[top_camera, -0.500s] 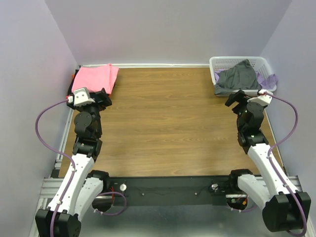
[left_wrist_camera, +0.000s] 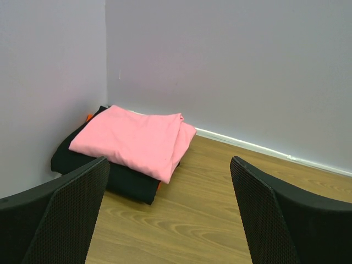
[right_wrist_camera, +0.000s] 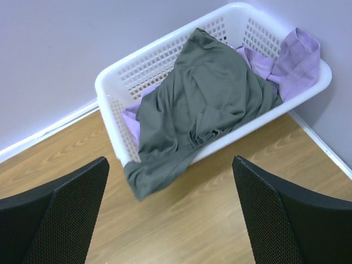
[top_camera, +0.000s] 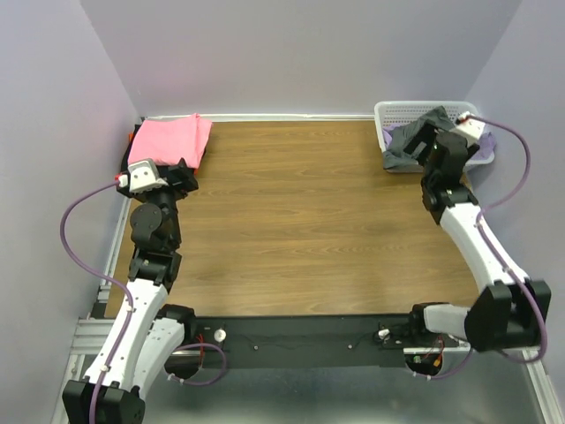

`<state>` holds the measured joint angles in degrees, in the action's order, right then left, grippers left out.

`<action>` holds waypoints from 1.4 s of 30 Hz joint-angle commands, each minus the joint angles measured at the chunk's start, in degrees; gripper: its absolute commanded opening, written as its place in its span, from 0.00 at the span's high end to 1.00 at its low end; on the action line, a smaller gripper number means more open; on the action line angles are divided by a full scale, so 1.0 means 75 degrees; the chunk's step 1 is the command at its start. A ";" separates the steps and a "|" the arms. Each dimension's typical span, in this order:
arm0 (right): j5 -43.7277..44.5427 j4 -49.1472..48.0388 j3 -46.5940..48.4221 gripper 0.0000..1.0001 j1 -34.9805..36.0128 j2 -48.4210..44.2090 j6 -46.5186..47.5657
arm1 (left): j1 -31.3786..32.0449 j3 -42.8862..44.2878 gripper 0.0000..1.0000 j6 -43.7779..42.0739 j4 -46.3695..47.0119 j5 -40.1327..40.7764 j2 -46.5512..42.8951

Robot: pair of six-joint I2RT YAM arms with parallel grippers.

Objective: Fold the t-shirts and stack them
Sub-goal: Grab the tshirt from the pile

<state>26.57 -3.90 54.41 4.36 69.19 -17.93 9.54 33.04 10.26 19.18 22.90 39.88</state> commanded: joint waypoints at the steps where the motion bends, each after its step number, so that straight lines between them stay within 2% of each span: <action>1: 0.0699 0.0754 0.1178 0.00 -0.0089 0.1445 0.0375 | -0.0018 -0.0104 0.02 -0.0114 0.0079 -0.0006 0.0003; 3: 0.0793 0.0836 0.1823 0.00 -0.0229 0.2301 0.0329 | -0.0018 -0.0104 0.02 -0.0138 0.0091 -0.0053 0.0015; 4: 0.0736 0.0871 0.1827 0.00 -0.0299 0.2306 0.0329 | -0.0018 -0.0104 0.02 -0.0138 0.0091 -0.0087 0.0015; 9: -0.0037 0.1153 0.3079 0.00 -0.0838 0.3979 0.0048 | -0.0018 -0.0128 0.02 -0.0161 0.0150 -0.0205 0.0062; 18: -0.0436 0.1364 0.4941 0.00 -0.1378 0.6580 -0.0175 | -0.0018 -0.0127 0.02 -0.0173 0.0185 -0.0217 0.0202; 28: -0.1268 0.1481 0.6209 0.03 -0.1788 0.8036 -0.0351 | -0.0018 -0.0174 0.02 -0.0185 0.0232 -0.0111 0.0167; 30: -0.1374 0.1539 0.6373 0.10 -0.1847 0.8211 -0.0316 | -0.0030 -0.0175 0.02 -0.0196 0.0232 -0.0100 0.0179; 34: -0.1561 0.1540 0.6491 0.35 -0.1894 0.8306 -0.0199 | -0.0018 -0.0174 0.02 -0.0208 0.0208 -0.0041 0.0167; 37: -0.1562 0.1540 0.6456 0.65 -0.1882 0.8143 -0.0105 | -0.0018 -0.0174 0.02 -0.0220 0.0208 -0.0029 0.0121; 38: -0.1550 0.1540 0.6421 0.86 -0.1882 0.8049 -0.0117 | -0.0030 -0.0186 0.02 -0.0208 0.0197 -0.0029 0.0109; 39: -0.1550 0.1540 0.6363 0.96 -0.1894 0.7828 -0.0128 | -0.0018 -0.0186 0.02 -0.0220 0.0208 -0.0018 0.0086; 42: -0.1609 0.1528 0.6176 0.98 -0.1882 0.7232 -0.0140 | -0.0018 -0.0198 0.02 -0.0220 0.0208 0.0017 0.0062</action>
<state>15.97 6.92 101.19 -9.72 129.60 -19.05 9.50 32.34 9.39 19.46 22.04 41.28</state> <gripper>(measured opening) 0.034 0.984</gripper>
